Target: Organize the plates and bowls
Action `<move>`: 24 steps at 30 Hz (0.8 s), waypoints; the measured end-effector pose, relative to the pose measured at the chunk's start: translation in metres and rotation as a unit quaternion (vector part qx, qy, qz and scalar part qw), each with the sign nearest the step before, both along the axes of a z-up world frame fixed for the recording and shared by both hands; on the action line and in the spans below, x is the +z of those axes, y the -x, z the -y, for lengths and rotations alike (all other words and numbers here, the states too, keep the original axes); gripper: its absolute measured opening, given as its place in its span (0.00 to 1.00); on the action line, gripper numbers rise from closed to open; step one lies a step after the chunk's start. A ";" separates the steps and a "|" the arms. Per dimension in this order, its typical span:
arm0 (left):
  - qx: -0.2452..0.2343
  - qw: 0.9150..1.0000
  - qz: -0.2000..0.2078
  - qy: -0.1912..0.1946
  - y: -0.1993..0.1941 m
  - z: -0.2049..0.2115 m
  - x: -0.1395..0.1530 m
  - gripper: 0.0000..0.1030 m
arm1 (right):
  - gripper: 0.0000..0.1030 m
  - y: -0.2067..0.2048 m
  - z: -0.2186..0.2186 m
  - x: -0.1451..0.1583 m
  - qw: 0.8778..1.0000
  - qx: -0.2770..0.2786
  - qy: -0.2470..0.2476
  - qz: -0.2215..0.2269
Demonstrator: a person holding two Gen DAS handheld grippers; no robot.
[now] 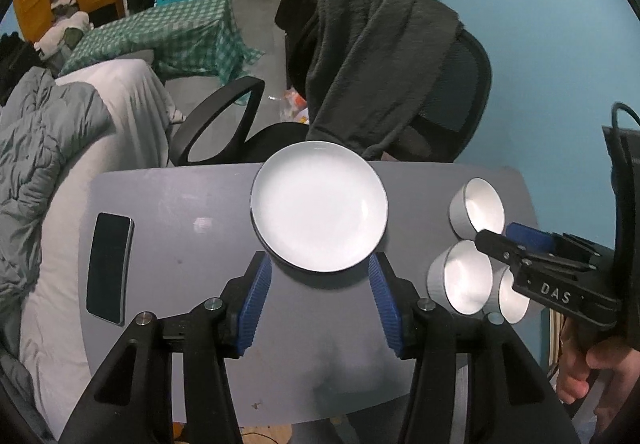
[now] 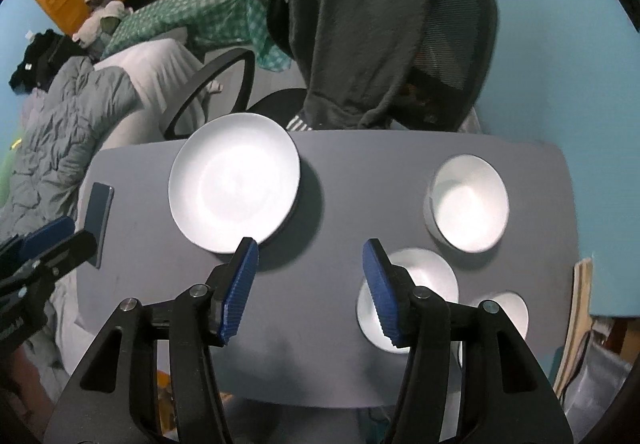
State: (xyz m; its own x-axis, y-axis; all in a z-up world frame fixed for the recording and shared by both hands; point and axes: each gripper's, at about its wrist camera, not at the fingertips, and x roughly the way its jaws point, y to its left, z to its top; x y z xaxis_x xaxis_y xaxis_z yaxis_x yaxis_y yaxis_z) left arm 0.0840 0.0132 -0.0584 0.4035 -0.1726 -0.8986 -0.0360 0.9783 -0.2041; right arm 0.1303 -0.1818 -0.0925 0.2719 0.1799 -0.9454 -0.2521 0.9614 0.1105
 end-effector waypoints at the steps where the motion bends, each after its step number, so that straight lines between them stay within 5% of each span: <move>1: -0.001 1.000 0.000 0.000 0.002 0.002 0.002 0.59 | 0.53 0.005 0.004 0.002 1.000 -0.003 -0.001 0.004; 24: -0.110 0.993 -0.035 0.000 0.044 0.080 -0.008 0.62 | 0.59 0.094 0.119 0.015 0.988 -0.154 -0.014 0.014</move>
State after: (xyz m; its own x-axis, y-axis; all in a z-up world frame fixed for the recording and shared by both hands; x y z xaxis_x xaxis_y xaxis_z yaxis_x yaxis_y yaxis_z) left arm 0.0400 -0.0664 -0.0661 0.2931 -0.2491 -0.9231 0.1642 0.9642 -0.2081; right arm 0.0368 -0.3008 -0.0778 0.3429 0.1098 -0.9329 0.0492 0.9897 0.1345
